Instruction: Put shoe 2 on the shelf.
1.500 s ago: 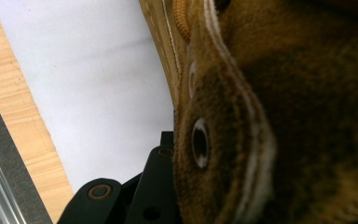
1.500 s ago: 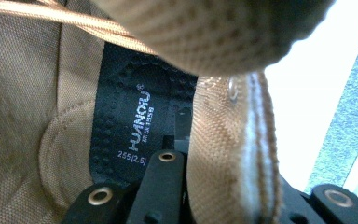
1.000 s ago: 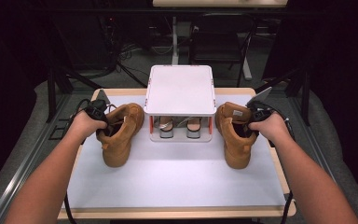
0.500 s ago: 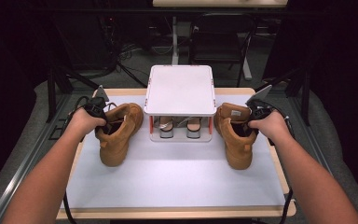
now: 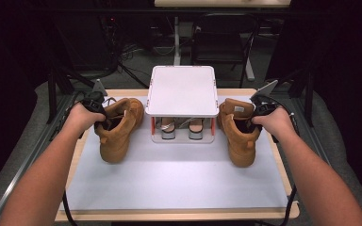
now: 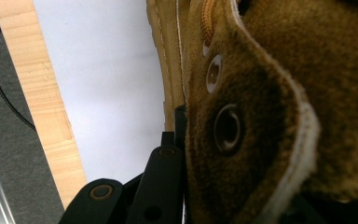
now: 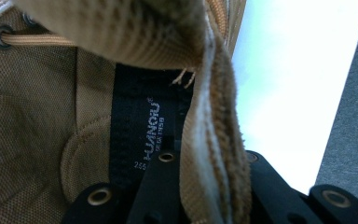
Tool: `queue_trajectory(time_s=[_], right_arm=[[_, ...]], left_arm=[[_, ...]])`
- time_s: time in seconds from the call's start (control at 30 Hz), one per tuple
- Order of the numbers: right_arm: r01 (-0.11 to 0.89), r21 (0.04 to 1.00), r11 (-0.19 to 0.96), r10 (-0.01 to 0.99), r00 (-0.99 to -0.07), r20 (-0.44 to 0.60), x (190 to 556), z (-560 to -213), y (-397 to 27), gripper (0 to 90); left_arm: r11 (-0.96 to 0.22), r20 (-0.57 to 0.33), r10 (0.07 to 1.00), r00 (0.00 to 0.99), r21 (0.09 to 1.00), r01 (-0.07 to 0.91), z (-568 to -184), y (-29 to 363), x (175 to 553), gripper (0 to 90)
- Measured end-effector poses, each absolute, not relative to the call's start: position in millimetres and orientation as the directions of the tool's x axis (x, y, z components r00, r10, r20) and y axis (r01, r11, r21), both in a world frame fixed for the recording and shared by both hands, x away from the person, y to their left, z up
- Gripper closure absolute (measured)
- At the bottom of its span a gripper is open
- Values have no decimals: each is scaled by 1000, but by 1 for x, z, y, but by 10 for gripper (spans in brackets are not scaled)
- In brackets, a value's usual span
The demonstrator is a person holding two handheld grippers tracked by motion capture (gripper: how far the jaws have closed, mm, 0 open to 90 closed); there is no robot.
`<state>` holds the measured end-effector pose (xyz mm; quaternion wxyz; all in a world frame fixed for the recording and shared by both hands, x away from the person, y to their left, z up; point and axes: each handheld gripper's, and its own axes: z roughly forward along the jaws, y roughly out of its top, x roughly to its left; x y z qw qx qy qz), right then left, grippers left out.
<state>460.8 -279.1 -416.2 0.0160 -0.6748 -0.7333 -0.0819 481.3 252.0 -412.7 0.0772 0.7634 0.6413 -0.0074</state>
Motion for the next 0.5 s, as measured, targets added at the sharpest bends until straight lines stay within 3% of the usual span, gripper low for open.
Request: queue_trajectory(time_s=[0.5], right_arm=[[990, 139, 24, 991, -42, 128, 477, -382, -284, 860]], left_arm=[[-75, -135, 986, 94, 140, 987, -392, 255, 499, 865]])
